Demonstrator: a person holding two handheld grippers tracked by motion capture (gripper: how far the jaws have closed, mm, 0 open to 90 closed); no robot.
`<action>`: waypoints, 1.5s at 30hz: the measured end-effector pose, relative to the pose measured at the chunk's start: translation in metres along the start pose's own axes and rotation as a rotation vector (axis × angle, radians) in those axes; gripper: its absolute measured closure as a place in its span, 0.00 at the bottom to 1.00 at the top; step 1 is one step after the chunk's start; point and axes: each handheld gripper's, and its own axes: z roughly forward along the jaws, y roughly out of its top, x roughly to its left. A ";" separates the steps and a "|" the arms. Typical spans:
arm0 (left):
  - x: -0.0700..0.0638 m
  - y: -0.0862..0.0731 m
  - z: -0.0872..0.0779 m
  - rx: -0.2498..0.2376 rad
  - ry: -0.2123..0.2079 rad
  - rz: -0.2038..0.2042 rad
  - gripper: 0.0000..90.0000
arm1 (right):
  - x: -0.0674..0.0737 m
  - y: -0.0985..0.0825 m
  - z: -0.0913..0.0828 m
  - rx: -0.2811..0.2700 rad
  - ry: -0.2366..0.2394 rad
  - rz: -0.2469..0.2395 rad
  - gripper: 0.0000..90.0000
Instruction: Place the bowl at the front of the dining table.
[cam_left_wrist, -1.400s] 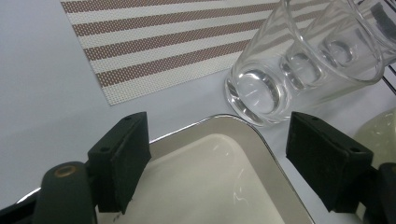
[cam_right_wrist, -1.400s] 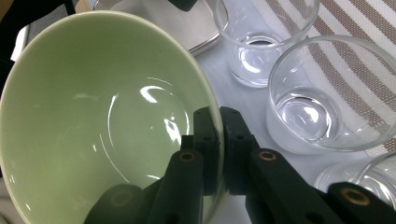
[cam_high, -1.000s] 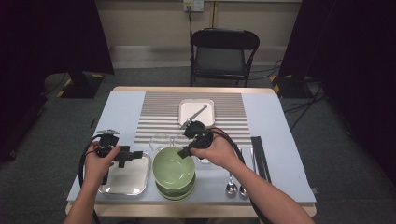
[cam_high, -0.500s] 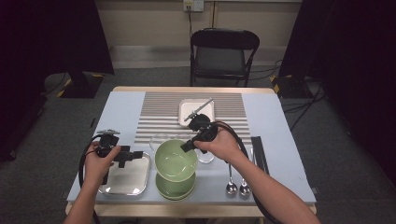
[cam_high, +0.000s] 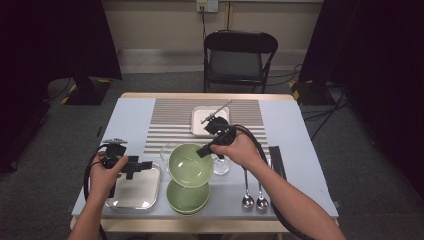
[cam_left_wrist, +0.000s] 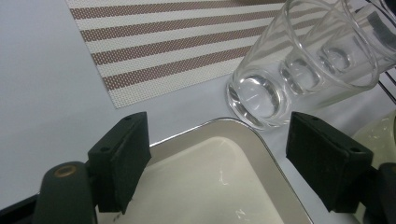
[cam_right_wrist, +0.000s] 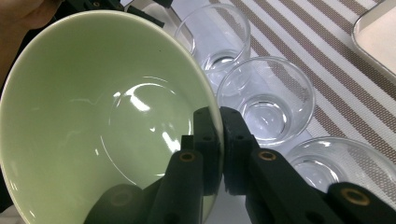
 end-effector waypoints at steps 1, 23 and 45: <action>0.000 0.000 0.000 0.001 0.000 0.001 0.24 | -0.002 0.001 -0.001 -0.002 0.005 0.005 0.96; 0.004 -0.003 0.001 0.000 -0.001 -0.011 0.24 | -0.027 0.010 -0.012 -0.031 -0.030 0.075 0.96; 0.007 -0.004 -0.001 -0.003 0.008 -0.016 0.24 | -0.047 0.017 -0.015 -0.058 -0.055 0.142 0.96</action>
